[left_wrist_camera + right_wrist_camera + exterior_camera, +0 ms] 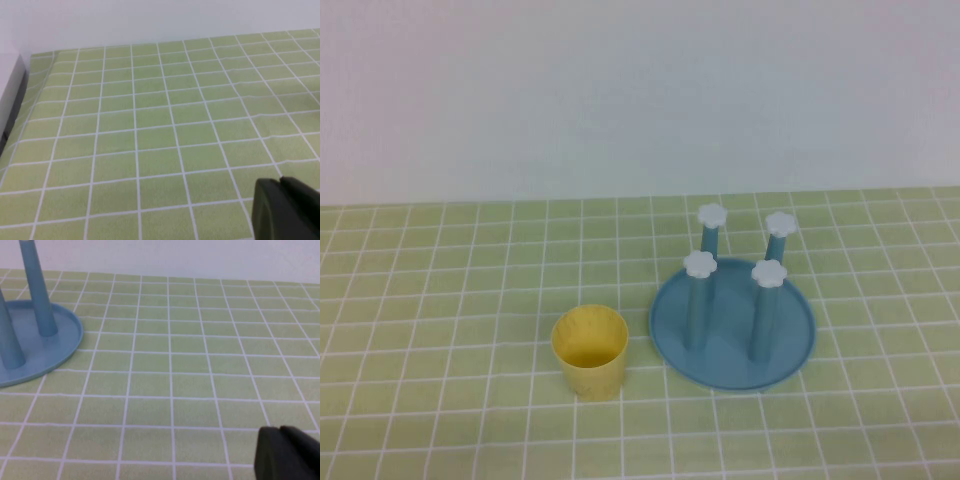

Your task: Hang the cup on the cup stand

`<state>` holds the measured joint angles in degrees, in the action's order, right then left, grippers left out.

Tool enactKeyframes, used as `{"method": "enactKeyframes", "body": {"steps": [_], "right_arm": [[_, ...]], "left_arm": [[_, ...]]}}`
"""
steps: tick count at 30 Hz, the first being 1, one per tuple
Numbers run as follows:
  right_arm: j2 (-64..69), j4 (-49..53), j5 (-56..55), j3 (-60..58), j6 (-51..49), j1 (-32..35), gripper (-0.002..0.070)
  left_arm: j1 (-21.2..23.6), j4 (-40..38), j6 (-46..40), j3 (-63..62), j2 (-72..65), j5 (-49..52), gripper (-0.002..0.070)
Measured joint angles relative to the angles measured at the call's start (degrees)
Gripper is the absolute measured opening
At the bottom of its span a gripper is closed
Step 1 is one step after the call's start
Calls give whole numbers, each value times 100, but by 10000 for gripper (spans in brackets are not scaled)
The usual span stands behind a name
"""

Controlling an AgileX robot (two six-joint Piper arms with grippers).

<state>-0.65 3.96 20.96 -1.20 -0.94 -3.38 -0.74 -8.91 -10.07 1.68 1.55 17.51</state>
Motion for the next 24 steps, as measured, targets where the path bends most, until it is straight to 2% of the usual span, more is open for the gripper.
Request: {"method": "enactKeyframes", "body": {"steps": [9,12,16,20,24], "right_arm": [[0,0,0,0,0,0,-1],[0,0,0,0,0,0,-1],[0,0,-164,-12,0,0,-1],[0,0,-1081,-50,0,0,-1],[0,0,-2468,-50,13,0,-1]], "left_arm": [[0,-43,-13,0,0,-193,0],[0,-42,-13,0,0,-780,0],[0,-42,-13,0,0,-2065,0],[0,-42,-13,0,0,-3218,0],[0,-30,-13,0,0,-3603,0]]}}
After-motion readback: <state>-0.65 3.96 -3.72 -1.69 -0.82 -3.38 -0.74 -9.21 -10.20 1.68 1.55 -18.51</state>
